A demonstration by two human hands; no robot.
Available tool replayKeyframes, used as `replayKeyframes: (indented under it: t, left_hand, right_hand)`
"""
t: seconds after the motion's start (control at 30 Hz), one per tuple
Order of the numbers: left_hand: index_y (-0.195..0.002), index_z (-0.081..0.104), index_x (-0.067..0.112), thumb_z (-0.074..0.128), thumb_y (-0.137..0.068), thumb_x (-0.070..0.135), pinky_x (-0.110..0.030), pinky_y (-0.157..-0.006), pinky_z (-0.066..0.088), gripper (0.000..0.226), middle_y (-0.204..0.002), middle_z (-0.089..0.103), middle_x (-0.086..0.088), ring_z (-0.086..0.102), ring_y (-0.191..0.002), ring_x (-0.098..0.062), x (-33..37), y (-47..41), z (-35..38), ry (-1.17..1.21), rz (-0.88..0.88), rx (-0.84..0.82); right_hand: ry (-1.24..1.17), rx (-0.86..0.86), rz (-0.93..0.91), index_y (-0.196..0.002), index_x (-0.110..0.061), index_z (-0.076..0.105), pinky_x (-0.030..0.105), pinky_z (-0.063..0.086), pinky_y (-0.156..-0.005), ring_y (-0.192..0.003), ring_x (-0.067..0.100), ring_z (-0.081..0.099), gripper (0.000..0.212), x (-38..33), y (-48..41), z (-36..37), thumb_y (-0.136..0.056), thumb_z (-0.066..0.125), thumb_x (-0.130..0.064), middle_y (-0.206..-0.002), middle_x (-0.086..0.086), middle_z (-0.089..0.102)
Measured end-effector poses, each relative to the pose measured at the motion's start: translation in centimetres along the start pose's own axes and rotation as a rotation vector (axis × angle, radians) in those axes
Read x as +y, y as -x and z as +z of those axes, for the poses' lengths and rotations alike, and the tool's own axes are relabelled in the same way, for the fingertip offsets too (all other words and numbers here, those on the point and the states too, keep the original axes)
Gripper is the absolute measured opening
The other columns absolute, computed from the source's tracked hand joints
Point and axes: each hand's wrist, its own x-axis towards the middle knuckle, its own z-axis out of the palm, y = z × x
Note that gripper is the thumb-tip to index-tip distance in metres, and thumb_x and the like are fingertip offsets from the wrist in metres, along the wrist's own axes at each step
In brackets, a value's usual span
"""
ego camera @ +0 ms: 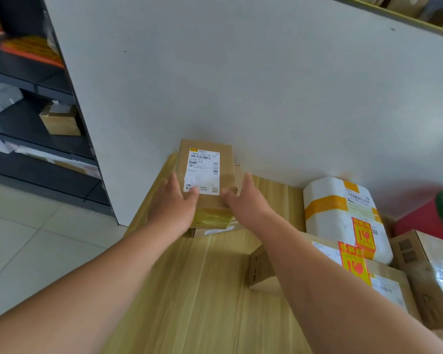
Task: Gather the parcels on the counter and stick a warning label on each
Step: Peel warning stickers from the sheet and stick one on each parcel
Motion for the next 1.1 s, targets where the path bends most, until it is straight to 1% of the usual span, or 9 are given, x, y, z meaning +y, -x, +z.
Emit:
replayKeyframes:
  t: [0.07,0.13,0.23,0.33,0.47,0.6,0.8,0.97,1.1]
  left_hand:
    - [-0.15,0.01,0.02,0.036,-0.094,0.05,-0.046,-0.115,0.02,0.069,-0.157,0.017,-0.002,0.014,-0.144,-0.022,1.4,1.2,0.4,-0.144,0.244,0.084]
    - [-0.151,0.008,0.02,0.039,-0.092,0.053,-0.04,-0.118,0.007,0.074,-0.159,0.008,-0.002,0.003,-0.146,-0.018,3.2,2.8,1.2,-0.18,0.447,0.048]
    - [-0.151,0.004,0.022,0.04,-0.081,0.071,-0.031,-0.114,-0.001,0.093,-0.16,0.003,0.001,-0.004,-0.145,-0.014,5.3,4.9,3.2,-0.235,0.631,-0.151]
    - [-0.15,-0.007,0.024,0.046,-0.062,0.086,-0.031,-0.112,-0.004,0.119,-0.159,-0.005,0.003,-0.009,-0.145,-0.015,6.9,7.0,6.1,-0.397,0.722,-0.378]
    - [-0.149,-0.01,0.021,0.067,-0.061,0.071,-0.038,-0.116,0.005,0.127,-0.159,-0.004,0.0,-0.005,-0.145,-0.02,7.7,8.3,9.4,-0.625,0.741,-0.449]
    - [-0.148,0.012,0.016,0.073,-0.069,0.045,-0.036,-0.105,0.035,0.104,-0.145,0.027,-0.002,0.029,-0.132,-0.022,8.4,8.7,10.2,-0.6,0.72,-0.326]
    - [-0.127,0.038,0.014,0.069,-0.053,0.056,-0.027,-0.091,0.033,0.09,-0.119,0.035,-0.003,0.03,-0.117,-0.024,10.1,8.8,8.8,-0.531,0.536,-0.096]
    - [-0.119,0.041,0.013,0.067,-0.052,0.068,-0.03,-0.09,0.034,0.091,-0.114,0.037,-0.004,0.035,-0.112,-0.025,12.2,9.0,10.5,-0.512,0.441,0.07]
    - [-0.117,0.04,0.011,0.072,-0.055,0.063,-0.031,-0.087,0.037,0.086,-0.116,0.035,-0.006,0.036,-0.111,-0.026,14.5,7.3,13.1,-0.503,0.373,0.059]
  right_hand:
    - [0.094,0.029,-0.087,-0.152,-0.021,0.004,0.033,0.033,-0.101,-0.139,0.023,0.031,0.081,1.5,1.9,-2.0,-0.092,0.054,-0.045,-0.155,0.003,0.025]
    - [0.25,0.031,-0.174,-0.152,-0.021,0.01,0.029,0.027,-0.104,-0.141,0.019,0.026,0.085,3.4,4.2,-4.6,-0.087,0.059,-0.048,-0.156,0.001,0.024]
    - [0.428,-0.002,-0.192,-0.151,-0.027,0.012,0.023,0.026,-0.096,-0.138,0.016,0.029,0.097,6.6,7.5,-8.5,-0.075,0.069,-0.051,-0.155,-0.003,0.025]
    - [0.589,-0.05,-0.145,-0.151,-0.028,0.007,0.031,0.022,-0.11,-0.143,0.014,0.019,0.115,9.9,10.5,-11.1,-0.064,0.077,-0.057,-0.157,-0.009,0.017]
    - [0.668,-0.022,-0.129,-0.152,-0.024,0.001,0.037,0.003,-0.116,-0.146,0.013,0.0,0.123,13.5,12.4,-12.2,-0.061,0.079,-0.055,-0.159,-0.007,0.008]
    - [0.552,0.054,-0.145,-0.152,-0.025,-0.002,0.034,0.005,-0.115,-0.145,0.012,0.0,0.121,15.2,13.0,-12.6,-0.064,0.078,-0.052,-0.159,-0.009,0.005]
    - [0.374,0.169,-0.212,-0.152,-0.022,0.001,0.026,0.016,-0.111,-0.144,0.013,0.01,0.117,15.6,12.1,-13.2,-0.067,0.079,-0.043,-0.159,-0.006,0.008]
    - [0.238,0.261,-0.202,-0.152,-0.022,0.0,0.023,0.021,-0.107,-0.143,0.011,0.014,0.11,15.7,9.8,-13.2,-0.073,0.076,-0.039,-0.159,-0.009,0.005]
    - [0.181,0.292,-0.167,-0.152,-0.02,0.003,0.026,0.024,-0.107,-0.143,0.012,0.017,0.103,16.3,7.6,-13.7,-0.077,0.073,-0.037,-0.159,-0.006,0.01]
